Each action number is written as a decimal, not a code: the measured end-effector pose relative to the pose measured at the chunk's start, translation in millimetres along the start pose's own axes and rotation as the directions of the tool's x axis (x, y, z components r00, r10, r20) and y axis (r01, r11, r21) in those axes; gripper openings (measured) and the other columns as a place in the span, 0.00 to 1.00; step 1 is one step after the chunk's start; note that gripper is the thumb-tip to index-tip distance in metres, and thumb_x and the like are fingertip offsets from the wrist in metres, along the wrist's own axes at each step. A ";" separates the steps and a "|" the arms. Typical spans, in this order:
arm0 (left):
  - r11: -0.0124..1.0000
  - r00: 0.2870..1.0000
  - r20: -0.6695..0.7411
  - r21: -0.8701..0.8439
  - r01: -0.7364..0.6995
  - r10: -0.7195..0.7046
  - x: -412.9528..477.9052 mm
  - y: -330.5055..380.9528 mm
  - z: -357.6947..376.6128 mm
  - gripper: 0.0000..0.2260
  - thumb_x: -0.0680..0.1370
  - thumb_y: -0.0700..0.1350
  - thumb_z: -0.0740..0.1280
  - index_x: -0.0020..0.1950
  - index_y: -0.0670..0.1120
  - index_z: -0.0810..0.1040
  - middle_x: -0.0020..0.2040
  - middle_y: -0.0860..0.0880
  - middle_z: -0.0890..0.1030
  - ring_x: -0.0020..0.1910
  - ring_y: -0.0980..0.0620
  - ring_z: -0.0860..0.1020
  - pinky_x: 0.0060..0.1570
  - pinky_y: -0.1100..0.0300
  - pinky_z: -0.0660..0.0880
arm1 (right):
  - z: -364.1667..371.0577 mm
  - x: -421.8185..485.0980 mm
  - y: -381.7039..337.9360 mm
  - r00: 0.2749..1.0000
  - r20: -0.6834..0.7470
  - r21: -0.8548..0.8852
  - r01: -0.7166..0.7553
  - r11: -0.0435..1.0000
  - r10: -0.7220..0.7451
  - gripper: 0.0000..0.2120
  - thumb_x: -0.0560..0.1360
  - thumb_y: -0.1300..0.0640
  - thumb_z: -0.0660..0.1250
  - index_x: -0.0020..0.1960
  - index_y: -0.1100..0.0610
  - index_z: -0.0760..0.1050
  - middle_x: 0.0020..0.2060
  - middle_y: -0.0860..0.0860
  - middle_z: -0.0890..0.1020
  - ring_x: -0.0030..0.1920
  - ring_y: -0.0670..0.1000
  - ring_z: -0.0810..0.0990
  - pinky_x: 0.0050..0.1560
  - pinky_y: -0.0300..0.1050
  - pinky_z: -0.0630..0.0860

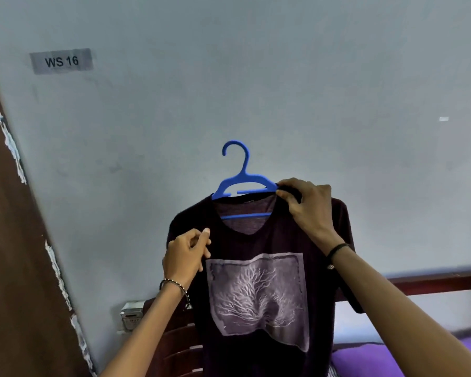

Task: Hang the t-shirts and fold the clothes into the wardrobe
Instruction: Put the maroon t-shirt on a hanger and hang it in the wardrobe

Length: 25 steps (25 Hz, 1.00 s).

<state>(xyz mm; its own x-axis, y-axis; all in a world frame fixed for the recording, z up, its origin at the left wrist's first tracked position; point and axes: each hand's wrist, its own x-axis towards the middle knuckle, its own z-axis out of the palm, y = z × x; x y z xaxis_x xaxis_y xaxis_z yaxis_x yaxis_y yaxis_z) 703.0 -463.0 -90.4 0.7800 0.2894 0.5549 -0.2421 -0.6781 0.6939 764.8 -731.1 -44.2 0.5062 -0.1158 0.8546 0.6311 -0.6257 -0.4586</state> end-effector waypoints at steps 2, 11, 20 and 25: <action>0.999 0.996 -0.087 0.046 -0.012 0.016 0.3 -1.0 -0.3 0.08 0.80 0.57 0.64 0.45 0.55 0.77 0.37 0.58 0.83 0.25 0.54 0.78 0.34 0.55 0.76 | -1.8 2.8 0.6 0.999 0.012 0.093 -0.041 0.995 0.041 0.11 0.74 0.42 0.67 0.53 0.44 0.83 0.45 0.40 0.87 0.47 0.45 0.85 0.59 0.62 0.76; 0.883 0.906 -0.279 0.434 -0.176 0.318 32.0 1.7 6.2 0.17 0.80 0.57 0.61 0.62 0.48 0.77 0.58 0.49 0.80 0.58 0.46 0.74 0.56 0.52 0.63 | -7.5 -0.9 3.8 0.995 0.099 0.207 -0.006 0.978 -0.015 0.09 0.75 0.42 0.70 0.53 0.42 0.83 0.46 0.35 0.85 0.49 0.43 0.84 0.61 0.61 0.75; 0.936 0.921 -0.232 0.239 -0.258 0.313 24.3 16.8 13.1 0.16 0.80 0.60 0.59 0.52 0.49 0.78 0.49 0.54 0.79 0.50 0.51 0.75 0.49 0.58 0.56 | -22.0 -3.9 2.1 0.998 0.031 0.195 -0.051 0.979 0.046 0.02 0.79 0.51 0.71 0.49 0.45 0.83 0.44 0.33 0.82 0.54 0.40 0.77 0.62 0.57 0.72; 0.982 0.949 -0.255 0.022 -0.185 0.185 29.5 14.1 -3.8 0.11 0.78 0.56 0.66 0.51 0.49 0.80 0.46 0.57 0.78 0.45 0.51 0.74 0.52 0.58 0.55 | -33.1 -4.9 8.4 0.985 0.141 -0.043 0.110 0.993 -0.103 0.14 0.86 0.50 0.59 0.62 0.51 0.81 0.34 0.43 0.80 0.41 0.49 0.79 0.57 0.51 0.71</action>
<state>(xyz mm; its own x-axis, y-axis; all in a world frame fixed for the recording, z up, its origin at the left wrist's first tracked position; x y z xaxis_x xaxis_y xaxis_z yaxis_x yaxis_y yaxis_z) 720.3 -461.4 -62.6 0.5488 0.3215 0.7716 -0.3699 -0.7344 0.5691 748.2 -761.3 -44.2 0.5165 0.0591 0.8543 0.6570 -0.6671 -0.3511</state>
